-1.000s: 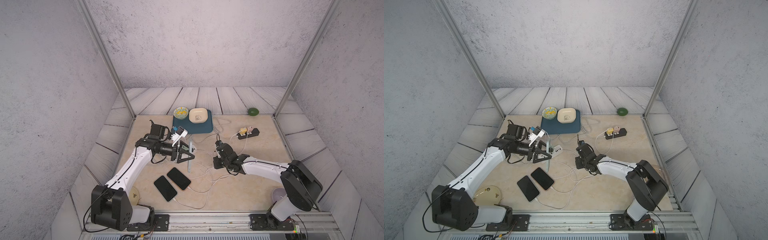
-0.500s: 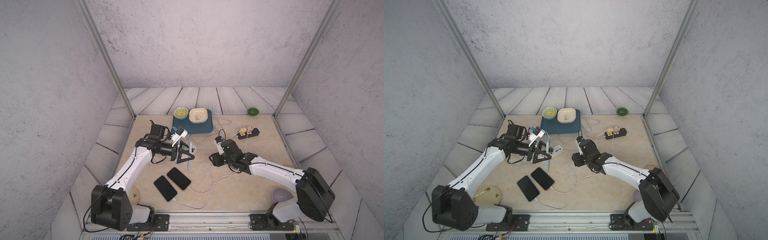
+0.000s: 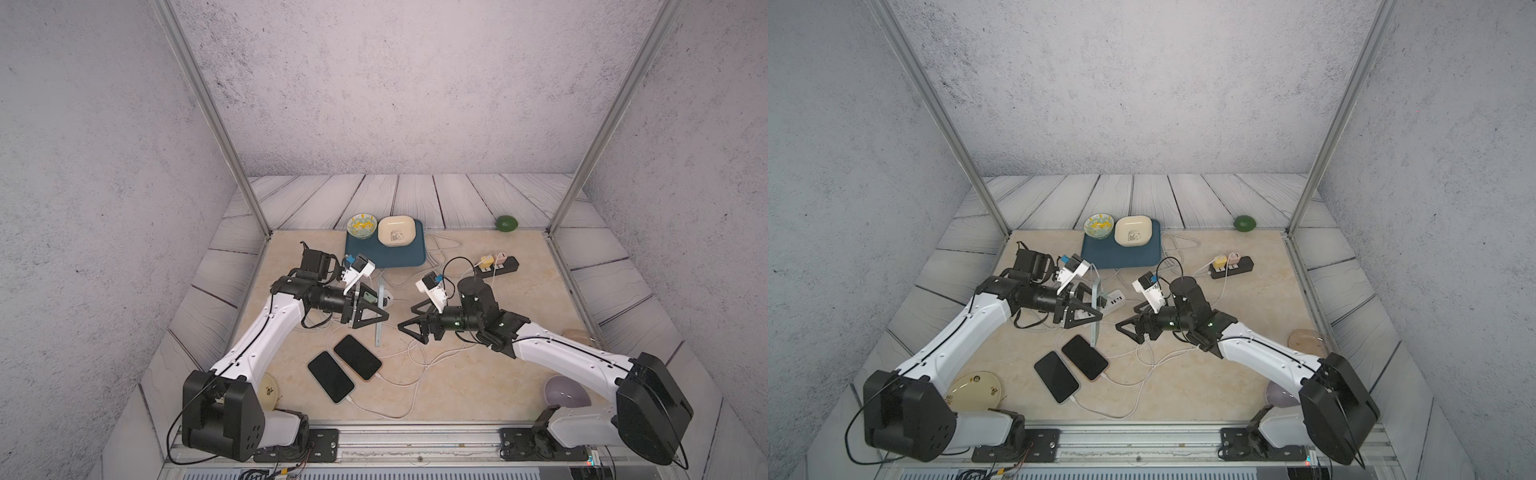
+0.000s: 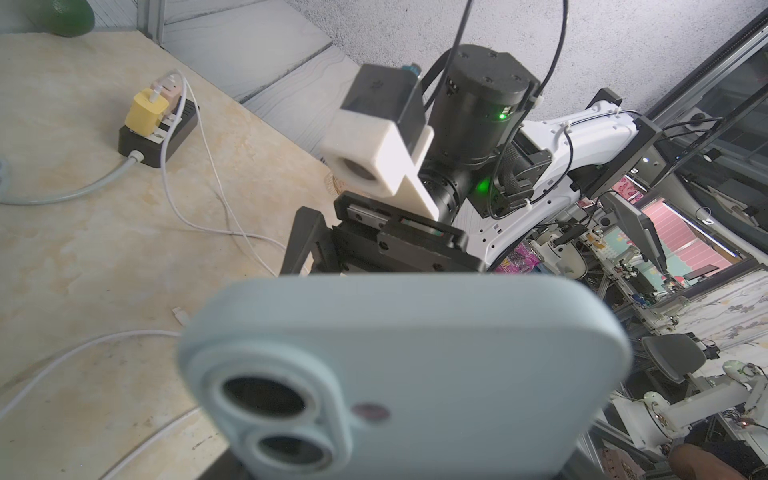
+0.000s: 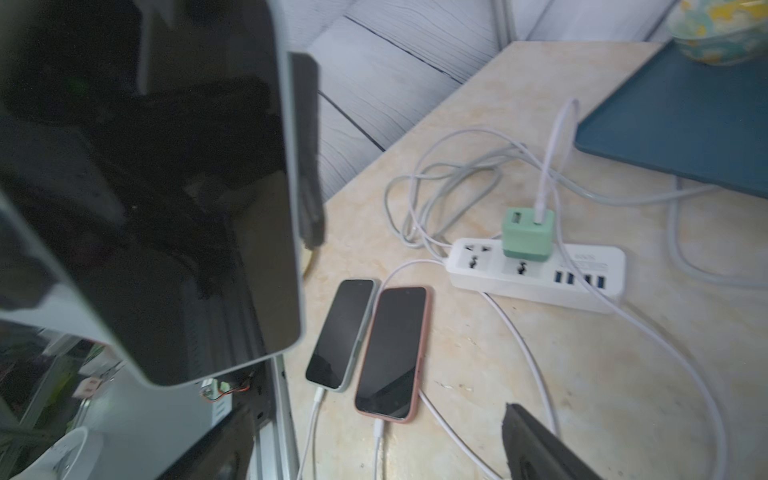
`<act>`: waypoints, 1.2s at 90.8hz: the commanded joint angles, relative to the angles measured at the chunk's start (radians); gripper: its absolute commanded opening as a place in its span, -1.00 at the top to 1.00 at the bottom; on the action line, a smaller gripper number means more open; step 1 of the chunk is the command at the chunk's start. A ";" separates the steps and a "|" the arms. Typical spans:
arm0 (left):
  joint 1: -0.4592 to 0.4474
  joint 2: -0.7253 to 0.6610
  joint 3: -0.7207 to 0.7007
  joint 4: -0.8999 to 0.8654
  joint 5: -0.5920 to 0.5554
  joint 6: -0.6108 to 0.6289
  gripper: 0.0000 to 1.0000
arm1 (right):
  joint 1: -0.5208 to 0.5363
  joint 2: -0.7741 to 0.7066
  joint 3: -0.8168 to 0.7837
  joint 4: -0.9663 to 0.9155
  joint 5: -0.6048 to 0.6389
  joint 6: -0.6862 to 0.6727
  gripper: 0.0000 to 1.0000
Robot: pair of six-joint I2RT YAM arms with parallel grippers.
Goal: Unplug the charging cable from the phone
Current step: Place the phone at the center of the board.
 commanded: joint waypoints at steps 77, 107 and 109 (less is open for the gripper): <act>0.001 0.004 0.033 -0.029 0.069 0.047 0.32 | 0.117 0.212 0.095 0.322 -0.221 0.106 -0.95; 0.001 0.004 0.033 -0.038 0.067 0.061 0.32 | 0.117 0.230 0.091 0.386 -0.240 0.140 -0.59; 0.001 0.004 0.033 -0.039 0.066 0.061 0.32 | 0.117 0.230 0.091 0.387 -0.241 0.141 -0.56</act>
